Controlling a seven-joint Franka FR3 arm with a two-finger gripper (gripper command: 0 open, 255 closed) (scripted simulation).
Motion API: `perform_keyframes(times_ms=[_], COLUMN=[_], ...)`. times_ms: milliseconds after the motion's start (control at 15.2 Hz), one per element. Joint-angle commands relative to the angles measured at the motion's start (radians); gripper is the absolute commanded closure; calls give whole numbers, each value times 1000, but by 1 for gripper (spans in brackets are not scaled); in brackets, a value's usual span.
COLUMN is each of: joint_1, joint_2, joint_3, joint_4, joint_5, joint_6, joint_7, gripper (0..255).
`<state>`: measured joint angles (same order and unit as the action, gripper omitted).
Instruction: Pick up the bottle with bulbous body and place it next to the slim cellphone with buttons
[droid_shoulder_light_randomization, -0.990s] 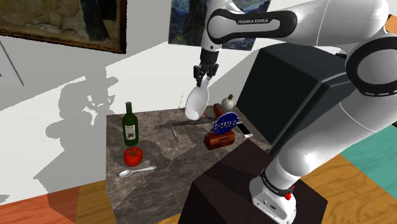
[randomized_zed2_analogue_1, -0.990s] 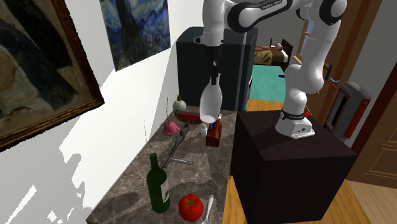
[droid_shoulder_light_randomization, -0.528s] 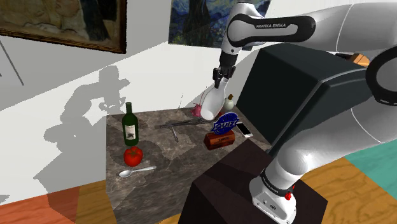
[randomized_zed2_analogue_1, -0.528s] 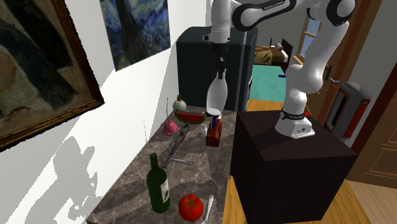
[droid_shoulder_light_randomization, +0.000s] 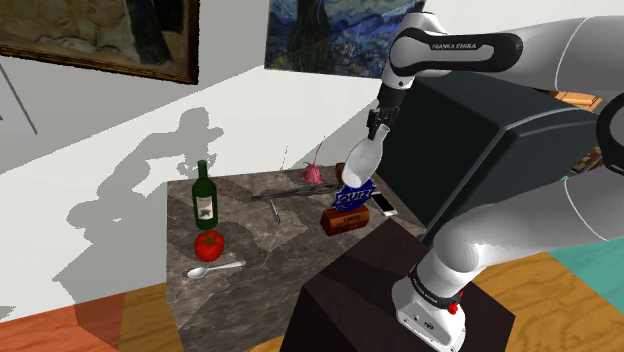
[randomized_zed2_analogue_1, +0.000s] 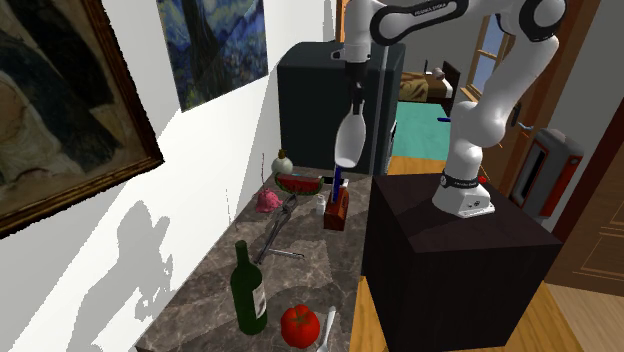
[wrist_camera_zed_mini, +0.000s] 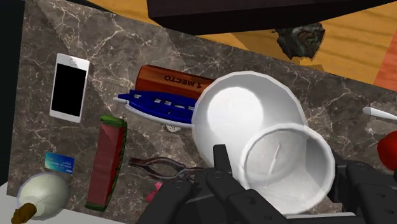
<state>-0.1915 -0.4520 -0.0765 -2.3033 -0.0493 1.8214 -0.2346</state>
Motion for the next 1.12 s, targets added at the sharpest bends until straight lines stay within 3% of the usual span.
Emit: perform_keyframes(times_ms=[0,528,1056], joint_1=[-20,-103,-173], joint_2=[-18,-46,2], joint_3=[-33,-179,-334], joint_4=[-19,-28,34], joint_5=[-18,-97,-158], joint_6=[3,-3,5], joint_7=[-45,-236,-436], gripper=[255,255,255])
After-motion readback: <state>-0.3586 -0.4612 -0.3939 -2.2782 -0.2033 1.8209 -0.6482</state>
